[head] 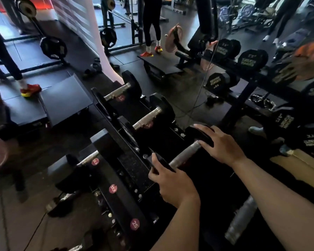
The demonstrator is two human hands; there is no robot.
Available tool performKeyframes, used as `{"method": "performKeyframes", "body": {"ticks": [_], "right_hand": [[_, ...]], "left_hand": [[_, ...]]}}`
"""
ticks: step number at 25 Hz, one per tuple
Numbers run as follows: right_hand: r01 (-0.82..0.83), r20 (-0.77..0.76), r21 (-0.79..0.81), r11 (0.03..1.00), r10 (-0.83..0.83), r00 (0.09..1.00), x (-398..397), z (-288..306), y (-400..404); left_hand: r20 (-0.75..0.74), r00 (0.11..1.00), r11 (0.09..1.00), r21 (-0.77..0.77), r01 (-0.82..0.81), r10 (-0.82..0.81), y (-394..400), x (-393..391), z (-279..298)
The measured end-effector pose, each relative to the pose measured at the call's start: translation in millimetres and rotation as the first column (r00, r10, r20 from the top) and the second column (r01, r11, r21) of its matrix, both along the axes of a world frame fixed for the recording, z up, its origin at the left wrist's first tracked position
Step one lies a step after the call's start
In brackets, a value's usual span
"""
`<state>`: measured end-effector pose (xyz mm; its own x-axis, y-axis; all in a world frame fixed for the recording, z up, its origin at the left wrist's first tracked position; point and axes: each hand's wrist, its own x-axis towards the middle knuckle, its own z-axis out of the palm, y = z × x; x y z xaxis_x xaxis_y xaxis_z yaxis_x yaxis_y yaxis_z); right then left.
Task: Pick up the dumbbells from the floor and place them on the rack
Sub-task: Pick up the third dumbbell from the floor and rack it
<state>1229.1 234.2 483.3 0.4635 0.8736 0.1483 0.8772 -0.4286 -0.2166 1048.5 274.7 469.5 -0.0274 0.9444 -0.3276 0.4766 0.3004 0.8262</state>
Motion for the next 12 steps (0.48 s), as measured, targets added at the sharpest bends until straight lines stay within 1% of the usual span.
{"method": "performKeyframes", "body": {"ticks": [2,7,12], "right_hand": [[-0.002,-0.023,0.0,1.0,0.002,1.0,6.5,-2.3,1.8],[-0.012,-0.08,0.014,1.0,0.013,0.997,6.0,2.4,2.9],[0.024,-0.177,-0.021,0.999,-0.028,0.984,1.8,5.6,4.4]], "left_hand": [[0.02,0.999,0.998,-0.049,-0.041,0.042,-5.8,3.6,2.5],[0.063,0.998,0.995,-0.094,-0.017,0.023,-12.2,-2.2,6.9],[0.056,0.998,0.997,-0.082,0.005,-0.001,-11.2,-5.0,10.6]]}}
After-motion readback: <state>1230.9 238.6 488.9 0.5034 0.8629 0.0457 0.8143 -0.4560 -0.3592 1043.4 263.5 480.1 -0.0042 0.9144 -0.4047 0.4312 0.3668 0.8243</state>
